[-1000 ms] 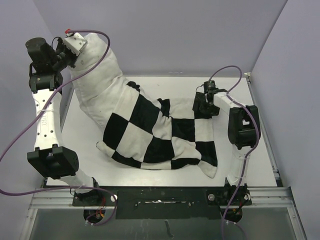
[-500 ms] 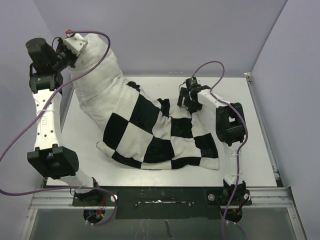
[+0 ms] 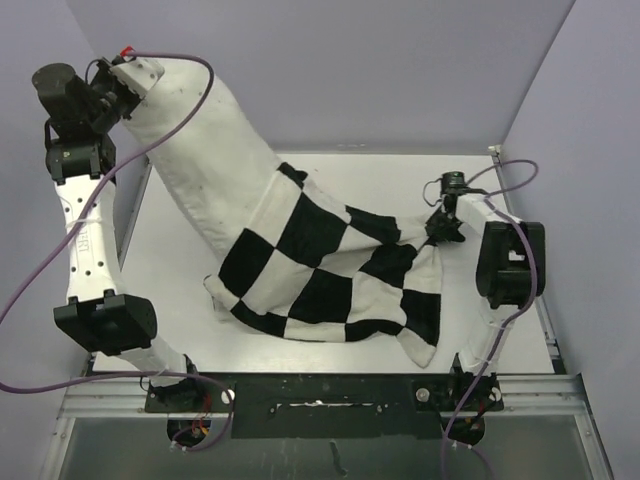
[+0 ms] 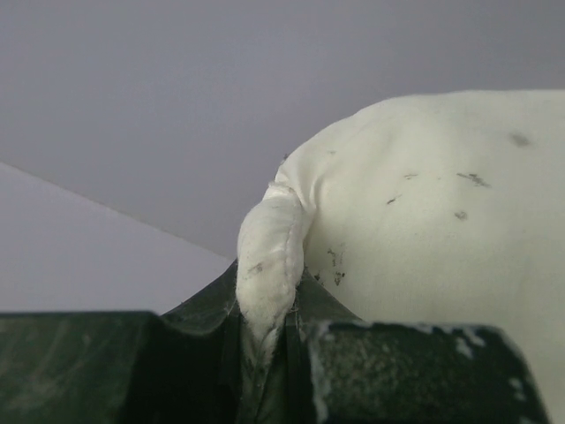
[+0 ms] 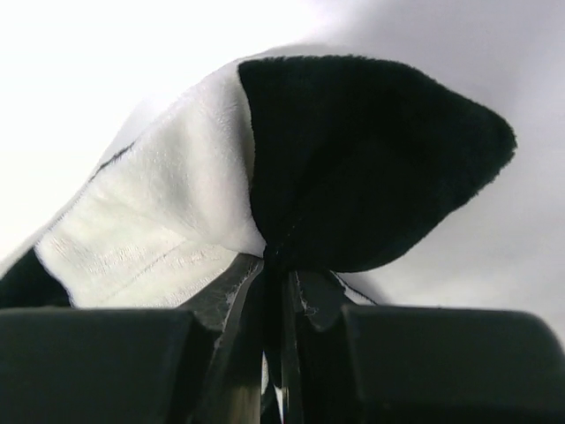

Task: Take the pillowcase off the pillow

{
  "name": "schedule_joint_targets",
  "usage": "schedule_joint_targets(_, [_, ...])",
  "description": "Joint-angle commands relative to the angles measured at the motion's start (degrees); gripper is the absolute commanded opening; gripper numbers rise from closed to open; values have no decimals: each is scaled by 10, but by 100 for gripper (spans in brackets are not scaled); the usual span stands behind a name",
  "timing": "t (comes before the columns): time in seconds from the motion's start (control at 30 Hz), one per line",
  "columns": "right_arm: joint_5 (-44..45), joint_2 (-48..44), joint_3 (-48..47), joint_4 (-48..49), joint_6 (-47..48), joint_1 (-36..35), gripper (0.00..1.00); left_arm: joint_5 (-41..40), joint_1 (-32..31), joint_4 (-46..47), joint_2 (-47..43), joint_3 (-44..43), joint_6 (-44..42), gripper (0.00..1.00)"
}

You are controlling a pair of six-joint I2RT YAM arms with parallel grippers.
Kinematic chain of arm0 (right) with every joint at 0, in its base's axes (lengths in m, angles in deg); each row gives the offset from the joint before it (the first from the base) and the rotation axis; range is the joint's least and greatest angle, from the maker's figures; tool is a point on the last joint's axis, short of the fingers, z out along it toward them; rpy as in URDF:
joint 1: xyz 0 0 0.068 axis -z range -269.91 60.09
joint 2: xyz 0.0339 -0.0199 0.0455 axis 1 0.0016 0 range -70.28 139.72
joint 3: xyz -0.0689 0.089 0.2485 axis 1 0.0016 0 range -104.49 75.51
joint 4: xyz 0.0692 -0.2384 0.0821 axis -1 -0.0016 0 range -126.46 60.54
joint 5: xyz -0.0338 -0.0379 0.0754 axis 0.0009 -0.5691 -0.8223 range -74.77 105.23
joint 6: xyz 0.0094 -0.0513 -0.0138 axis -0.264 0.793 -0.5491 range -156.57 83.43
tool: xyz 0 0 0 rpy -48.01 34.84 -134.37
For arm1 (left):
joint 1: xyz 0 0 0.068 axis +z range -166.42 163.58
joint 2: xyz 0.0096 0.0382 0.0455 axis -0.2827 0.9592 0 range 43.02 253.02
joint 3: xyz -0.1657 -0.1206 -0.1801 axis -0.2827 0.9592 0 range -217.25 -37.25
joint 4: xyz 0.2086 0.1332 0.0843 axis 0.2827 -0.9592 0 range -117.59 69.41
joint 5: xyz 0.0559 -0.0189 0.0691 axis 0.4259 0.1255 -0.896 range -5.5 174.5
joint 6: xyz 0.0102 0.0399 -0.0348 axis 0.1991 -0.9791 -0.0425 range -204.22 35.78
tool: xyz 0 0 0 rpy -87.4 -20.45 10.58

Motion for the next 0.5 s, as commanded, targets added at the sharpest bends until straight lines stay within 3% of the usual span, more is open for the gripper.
schedule_joint_targets(0.0, [69,-99,72,6,-58,93,0,-41,33,97,15,-101,-49,0])
schedule_joint_targets(0.2, [132,-190,152,-18,-93,158,0,-52,84,116,46,-150,-92,0])
schedule_joint_targets(0.47, [132,-241,214,-8,-86,235,0,-69,142,93,112,-254,-98,0])
